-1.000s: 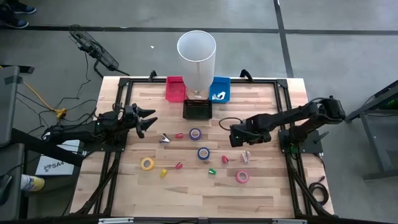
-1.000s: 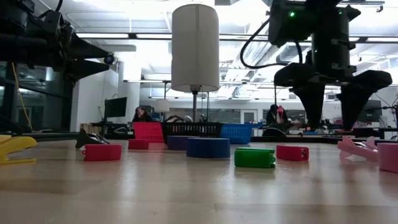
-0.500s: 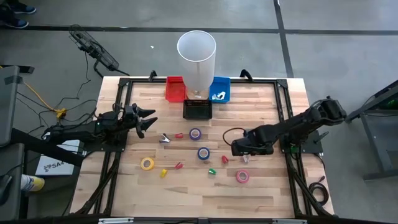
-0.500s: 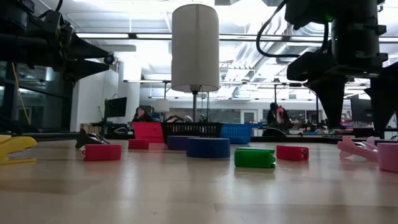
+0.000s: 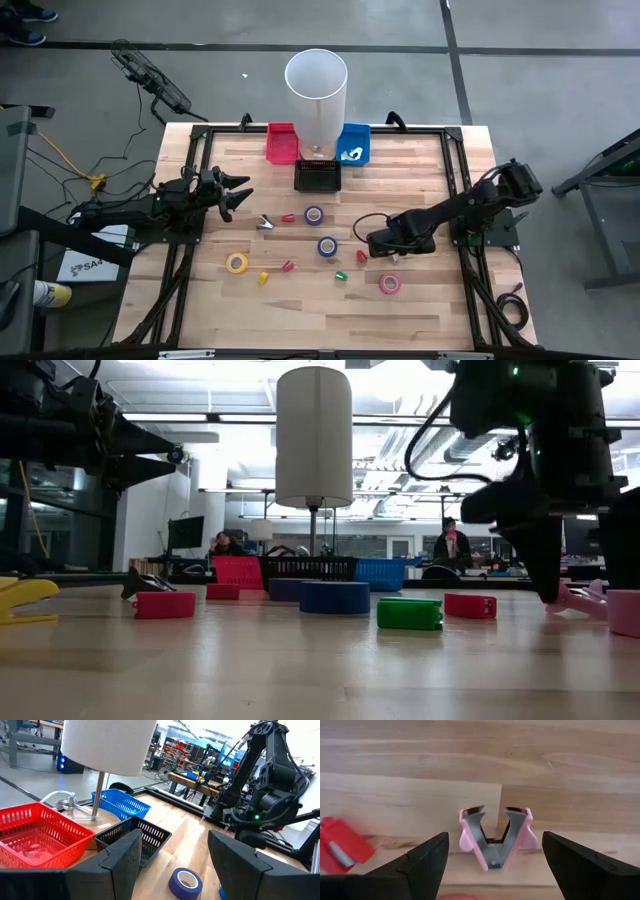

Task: Pick and place Stapler, Stapler remover, tape
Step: Put the pink staple remover into the blue bin

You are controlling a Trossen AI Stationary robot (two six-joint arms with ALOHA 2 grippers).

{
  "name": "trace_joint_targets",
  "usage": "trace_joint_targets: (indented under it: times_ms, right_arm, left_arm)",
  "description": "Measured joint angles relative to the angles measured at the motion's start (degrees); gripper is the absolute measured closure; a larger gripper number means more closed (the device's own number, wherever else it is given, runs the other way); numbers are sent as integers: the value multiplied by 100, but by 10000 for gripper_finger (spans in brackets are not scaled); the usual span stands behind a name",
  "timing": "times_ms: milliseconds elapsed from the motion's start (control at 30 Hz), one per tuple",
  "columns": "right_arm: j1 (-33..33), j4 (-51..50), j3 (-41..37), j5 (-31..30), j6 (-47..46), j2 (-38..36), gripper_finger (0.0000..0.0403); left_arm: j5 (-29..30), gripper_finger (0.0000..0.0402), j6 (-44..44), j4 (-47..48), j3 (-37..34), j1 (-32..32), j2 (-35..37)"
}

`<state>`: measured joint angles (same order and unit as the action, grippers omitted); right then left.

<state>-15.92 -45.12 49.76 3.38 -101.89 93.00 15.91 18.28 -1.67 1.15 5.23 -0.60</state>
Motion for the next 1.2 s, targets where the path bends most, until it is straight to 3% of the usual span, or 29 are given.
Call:
trace_joint_targets:
  times_ms: [400, 1100, 1200]
  right_arm:
    - [159, 63, 0, -205, 360, 119, 108]
    - [353, 320, 0, 98, 588, 117, 318]
    - [455, 541, 0, 60, 773, 115, 323]
  left_arm:
    - [0, 176, 2, 0, 0, 0, 0]
    - [1, 176, 1, 0, 0, -1, -1]
    - [0, 176, 0, 0, 0, -1, 0]
